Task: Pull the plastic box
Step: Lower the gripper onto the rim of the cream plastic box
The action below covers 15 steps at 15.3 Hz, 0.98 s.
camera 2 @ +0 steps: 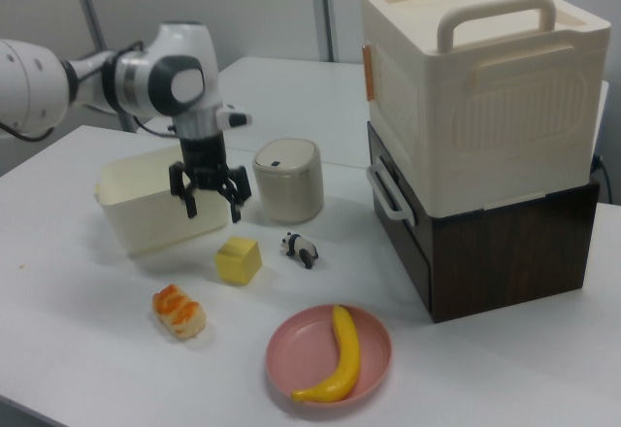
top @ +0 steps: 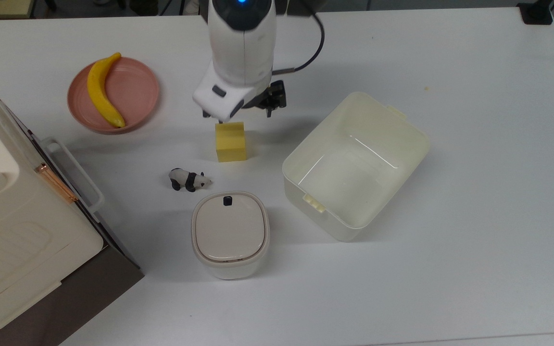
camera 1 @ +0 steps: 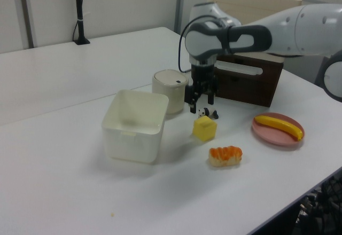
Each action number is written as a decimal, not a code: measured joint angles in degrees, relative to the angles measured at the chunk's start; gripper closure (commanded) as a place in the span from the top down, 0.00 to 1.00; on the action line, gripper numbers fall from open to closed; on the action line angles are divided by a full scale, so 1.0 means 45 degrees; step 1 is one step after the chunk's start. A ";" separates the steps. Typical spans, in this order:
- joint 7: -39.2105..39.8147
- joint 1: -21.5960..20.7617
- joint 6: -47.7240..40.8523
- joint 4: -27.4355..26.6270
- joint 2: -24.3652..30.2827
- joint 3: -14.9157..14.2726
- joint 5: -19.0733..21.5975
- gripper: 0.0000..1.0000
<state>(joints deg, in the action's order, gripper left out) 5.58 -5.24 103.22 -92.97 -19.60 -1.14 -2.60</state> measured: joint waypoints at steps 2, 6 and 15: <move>0.0454 0.0002 0.0713 -0.0548 -0.0253 -0.0206 -0.0038 1.00; 0.0670 -0.0011 0.1136 -0.0785 -0.0376 -0.0275 -0.0041 1.00; 0.3392 -0.1166 0.1124 0.1698 0.0421 0.0048 0.2109 1.00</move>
<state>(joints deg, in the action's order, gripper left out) 20.85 -10.49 108.27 -85.33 -17.70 -0.92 6.89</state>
